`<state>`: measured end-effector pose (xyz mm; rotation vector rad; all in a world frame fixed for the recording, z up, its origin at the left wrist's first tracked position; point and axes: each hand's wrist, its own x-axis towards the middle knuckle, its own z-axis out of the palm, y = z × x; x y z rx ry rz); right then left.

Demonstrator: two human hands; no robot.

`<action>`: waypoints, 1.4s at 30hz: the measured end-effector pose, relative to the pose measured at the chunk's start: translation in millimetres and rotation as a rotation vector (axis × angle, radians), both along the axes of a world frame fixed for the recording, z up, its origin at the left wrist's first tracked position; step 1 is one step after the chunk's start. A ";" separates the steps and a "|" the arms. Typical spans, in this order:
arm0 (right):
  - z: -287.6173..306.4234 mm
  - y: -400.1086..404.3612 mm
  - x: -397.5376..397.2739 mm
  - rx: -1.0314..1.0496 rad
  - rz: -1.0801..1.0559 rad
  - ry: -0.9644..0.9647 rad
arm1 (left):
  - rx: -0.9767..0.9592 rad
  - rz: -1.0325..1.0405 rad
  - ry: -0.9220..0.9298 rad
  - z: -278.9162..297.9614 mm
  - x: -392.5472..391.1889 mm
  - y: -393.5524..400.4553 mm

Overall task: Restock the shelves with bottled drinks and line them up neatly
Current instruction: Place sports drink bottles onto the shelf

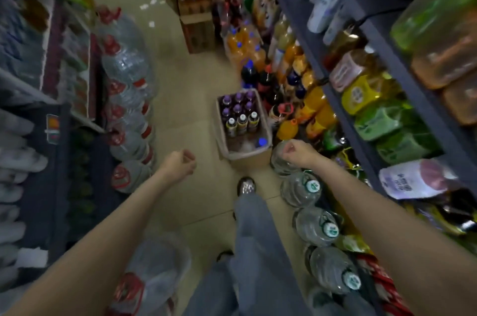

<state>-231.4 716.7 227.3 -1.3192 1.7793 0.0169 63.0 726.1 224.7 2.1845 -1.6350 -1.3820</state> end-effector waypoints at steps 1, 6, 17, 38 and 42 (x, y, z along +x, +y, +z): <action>-18.8 -20.3 0.9 0.023 0.020 -0.002 | 0.012 0.021 -0.004 -9.1 -1.2 -17.9; -96.2 -112.4 4.9 0.134 0.041 0.047 | 0.122 0.068 0.020 -63.6 -16.3 -112.8; -392.8 -222.9 7.2 0.389 0.073 0.187 | 0.078 0.031 0.032 -300.0 -28.7 -236.9; -157.3 -294.9 2.6 -0.078 0.749 0.078 | 0.147 -0.437 0.149 -193.7 -88.0 -300.0; 24.0 -306.7 -27.9 -0.177 0.703 -0.016 | 0.108 -0.716 0.193 -71.8 -120.0 -291.5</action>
